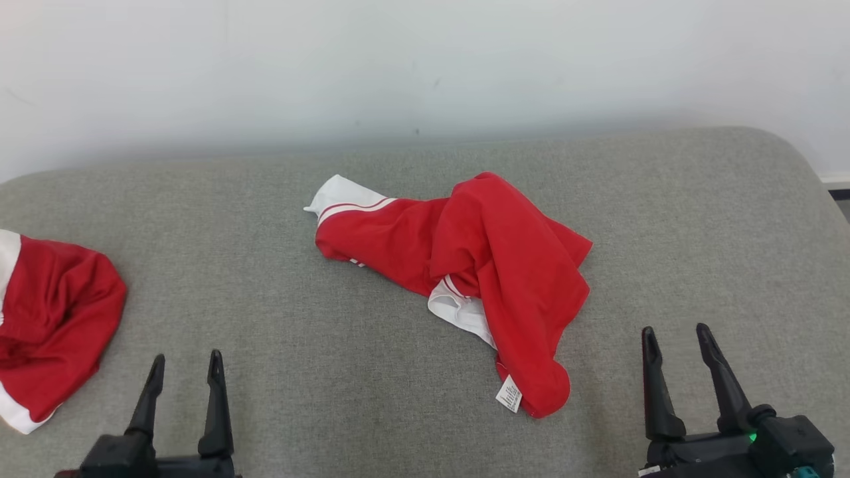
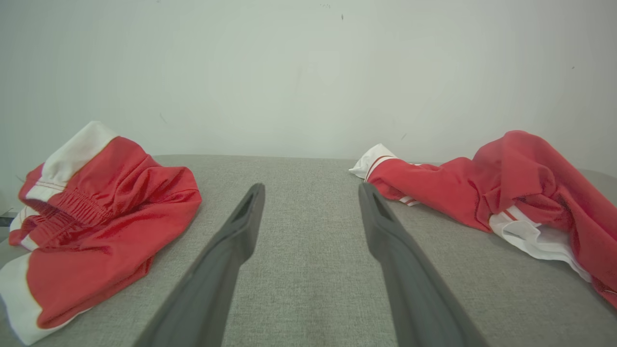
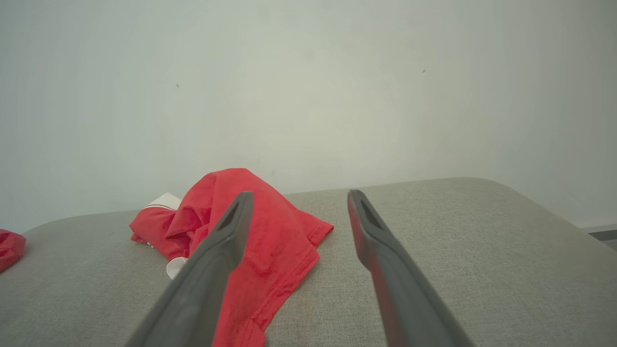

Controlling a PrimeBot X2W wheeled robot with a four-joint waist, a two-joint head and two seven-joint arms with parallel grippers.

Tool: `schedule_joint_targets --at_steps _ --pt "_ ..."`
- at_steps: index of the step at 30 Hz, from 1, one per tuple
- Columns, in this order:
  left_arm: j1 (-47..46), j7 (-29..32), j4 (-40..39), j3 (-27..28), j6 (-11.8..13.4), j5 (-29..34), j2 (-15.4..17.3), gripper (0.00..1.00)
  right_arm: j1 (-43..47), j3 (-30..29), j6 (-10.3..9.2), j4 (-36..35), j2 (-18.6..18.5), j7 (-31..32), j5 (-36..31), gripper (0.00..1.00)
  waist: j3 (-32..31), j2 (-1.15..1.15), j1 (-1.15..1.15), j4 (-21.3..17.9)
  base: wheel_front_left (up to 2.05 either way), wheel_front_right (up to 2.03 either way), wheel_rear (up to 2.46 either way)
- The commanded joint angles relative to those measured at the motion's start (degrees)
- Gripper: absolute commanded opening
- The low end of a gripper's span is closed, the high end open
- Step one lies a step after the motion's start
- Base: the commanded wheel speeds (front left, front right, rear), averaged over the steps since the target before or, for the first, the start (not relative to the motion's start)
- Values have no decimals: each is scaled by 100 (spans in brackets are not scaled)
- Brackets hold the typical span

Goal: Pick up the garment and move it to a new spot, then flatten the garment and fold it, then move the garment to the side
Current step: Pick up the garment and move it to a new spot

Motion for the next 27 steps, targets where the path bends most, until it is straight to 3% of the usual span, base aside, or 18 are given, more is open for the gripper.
schedule_joint_targets --at_steps 1,17,27 --pt "119 -17 -53 11 -1 56 -44 100 57 -34 -13 1 1 -4 49 100 -55 0 1 35 0 0 0" --pt "650 -17 -30 -281 200 -20 -87 100 358 -6 -13 372 2 -4 147 100 -232 0 1 184 0 0 0" --pt "687 -17 16 -312 131 -19 -89 100 372 5 -13 483 2 -4 164 100 -232 0 1 269 0 0 0"
